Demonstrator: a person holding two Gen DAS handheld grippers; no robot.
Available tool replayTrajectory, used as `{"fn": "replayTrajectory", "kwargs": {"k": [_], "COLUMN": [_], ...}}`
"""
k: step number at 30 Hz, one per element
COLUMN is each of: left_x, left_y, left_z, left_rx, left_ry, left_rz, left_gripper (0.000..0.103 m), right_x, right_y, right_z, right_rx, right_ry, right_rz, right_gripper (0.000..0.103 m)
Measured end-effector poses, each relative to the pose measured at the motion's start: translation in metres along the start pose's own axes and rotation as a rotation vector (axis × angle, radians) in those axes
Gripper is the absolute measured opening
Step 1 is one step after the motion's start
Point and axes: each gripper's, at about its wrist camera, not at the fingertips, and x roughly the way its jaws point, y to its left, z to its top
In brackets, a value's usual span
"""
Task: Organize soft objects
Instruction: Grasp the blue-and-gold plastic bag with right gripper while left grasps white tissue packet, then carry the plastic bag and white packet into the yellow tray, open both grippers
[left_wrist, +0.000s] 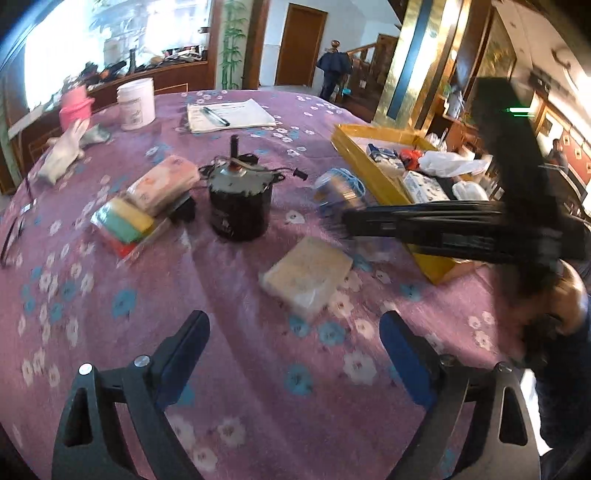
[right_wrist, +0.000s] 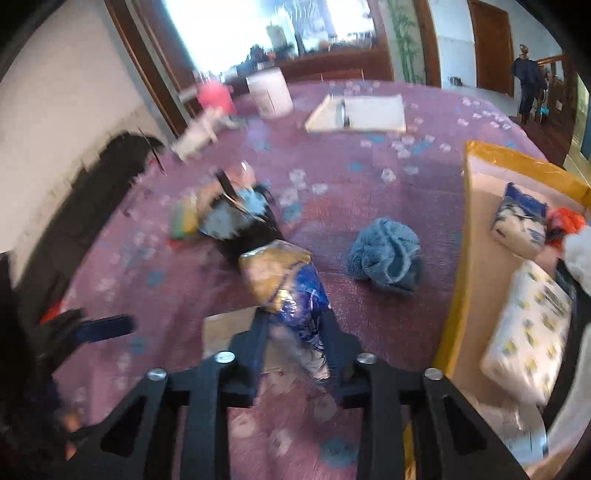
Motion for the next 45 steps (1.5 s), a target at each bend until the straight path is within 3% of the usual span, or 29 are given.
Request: {"fn": "replayTrajectory", "kwargs": {"k": [4, 9, 12, 14, 17, 19, 25, 36, 45], "left_x": [0.034, 0.066, 0.068, 0.059, 0.045, 0.03, 0.002, 0.016, 0.046], "left_y": [-0.004, -0.015, -0.018, -0.015, -0.013, -0.016, -0.044, -0.105, -0.144], "left_z": [0.019, 0.025, 0.02, 0.017, 0.013, 0.013, 0.027, 0.071, 0.098], "left_rx": [0.032, 0.105, 0.118, 0.086, 0.057, 0.027, 0.051, 0.096, 0.122], "left_ry": [0.077, 0.117, 0.099, 0.08, 0.049, 0.019, -0.061, -0.105, -0.084], "left_rz": [-0.011, 0.016, 0.071, 0.06, 0.068, 0.014, -0.04, -0.13, -0.147], "left_gripper": [0.093, 0.092, 0.056, 0.049, 0.049, 0.049, 0.049, 0.049, 0.05], "right_x": [-0.039, -0.065, -0.083, -0.096, -0.111, -0.12, -0.124, -0.145, -0.151], "right_y": [-0.008, -0.026, -0.038, -0.046, -0.055, -0.061, -0.076, -0.097, -0.134], "right_z": [-0.011, -0.023, -0.03, -0.034, -0.036, -0.039, -0.043, -0.034, -0.027], "right_rx": [0.049, 0.098, 0.122, 0.135, 0.151, 0.168, 0.226, 0.256, 0.314], "right_ry": [-0.11, -0.159, -0.196, -0.225, -0.266, -0.296, -0.315, -0.37, -0.38], "right_rz": [0.054, 0.081, 0.088, 0.09, 0.078, 0.077, 0.065, 0.017, -0.043], "right_gripper": [0.03, 0.03, 0.03, 0.03, 0.03, 0.03, 0.03, 0.03, 0.03]}}
